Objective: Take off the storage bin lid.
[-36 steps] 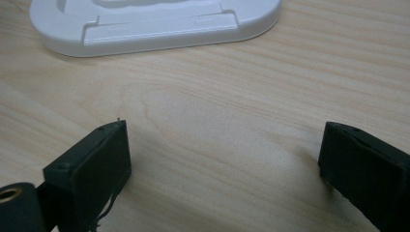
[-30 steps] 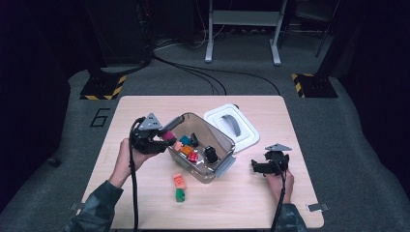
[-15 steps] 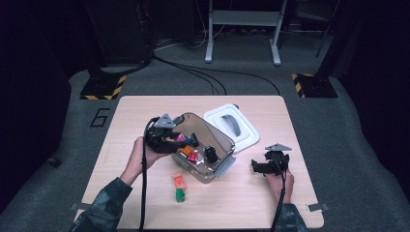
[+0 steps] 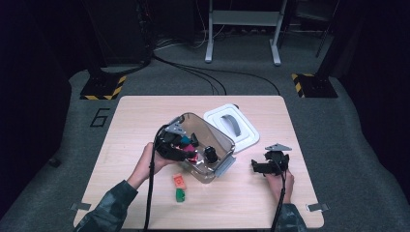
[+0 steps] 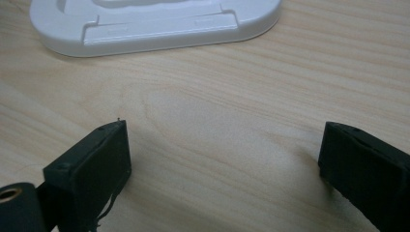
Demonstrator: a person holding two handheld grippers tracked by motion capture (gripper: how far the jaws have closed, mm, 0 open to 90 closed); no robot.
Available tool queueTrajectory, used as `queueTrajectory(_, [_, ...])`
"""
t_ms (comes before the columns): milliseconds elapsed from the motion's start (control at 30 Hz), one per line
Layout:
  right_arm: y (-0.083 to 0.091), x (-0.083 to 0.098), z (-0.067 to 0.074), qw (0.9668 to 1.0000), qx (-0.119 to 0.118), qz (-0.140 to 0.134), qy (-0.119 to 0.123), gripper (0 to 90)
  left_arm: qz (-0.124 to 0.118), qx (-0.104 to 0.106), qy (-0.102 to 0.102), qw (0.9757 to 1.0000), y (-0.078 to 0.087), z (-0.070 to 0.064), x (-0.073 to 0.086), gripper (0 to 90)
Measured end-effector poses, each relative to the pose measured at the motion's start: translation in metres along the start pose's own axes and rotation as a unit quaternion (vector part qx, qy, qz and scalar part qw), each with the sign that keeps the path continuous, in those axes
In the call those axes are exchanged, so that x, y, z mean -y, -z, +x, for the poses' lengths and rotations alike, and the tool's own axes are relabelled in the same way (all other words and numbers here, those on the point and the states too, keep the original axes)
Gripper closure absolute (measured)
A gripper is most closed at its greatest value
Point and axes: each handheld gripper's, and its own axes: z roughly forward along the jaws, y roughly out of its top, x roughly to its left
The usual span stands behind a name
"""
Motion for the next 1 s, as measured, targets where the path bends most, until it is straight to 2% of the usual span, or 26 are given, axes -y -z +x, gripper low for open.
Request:
queueTrajectory(267, [0.0, 0.0, 0.0, 1.0, 0.0, 0.0, 0.0, 3.6, 0.011, 0.014, 0.005, 0.9998, -0.004, -0.001, 0.004, 55.9])
queueTrajectory(433, [0.0, 0.0, 0.0, 1.0, 0.001, 0.0, 0.0, 3.7, 0.007, 0.013, 0.002, 0.9999, 0.001, -0.002, 0.006, 43.3])
queueTrajectory(600, [0.0, 0.0, 0.0, 1.0, 0.001, 0.0, 0.0, 3.7, -0.017, -0.005, -0.001, 0.9998, 0.018, -0.007, 0.009, 32.7])
queueTrajectory(700, [0.0, 0.0, 0.0, 1.0, 0.001, 0.0, 0.0, 3.8, -0.029, -0.025, -0.006, 0.9992, 0.031, -0.012, 0.014, 28.0])
queueTrajectory(767, [0.0, 0.0, 0.0, 1.0, 0.001, -0.001, 0.0, 3.8, -0.036, -0.04, -0.014, 0.9985, 0.039, -0.016, 0.019, 26.0])
queueTrajectory(833, [0.0, 0.0, 0.0, 1.0, 0.001, 0.0, -0.001, 3.8, -0.043, -0.054, -0.011, 0.9976, 0.047, -0.019, 0.026, 24.7])
queueTrajectory(1000, [0.0, 0.0, 0.0, 1.0, 0.001, -0.001, 0.0, 3.8, -0.046, -0.07, -0.004, 0.9965, 0.057, -0.023, 0.043, 21.4])
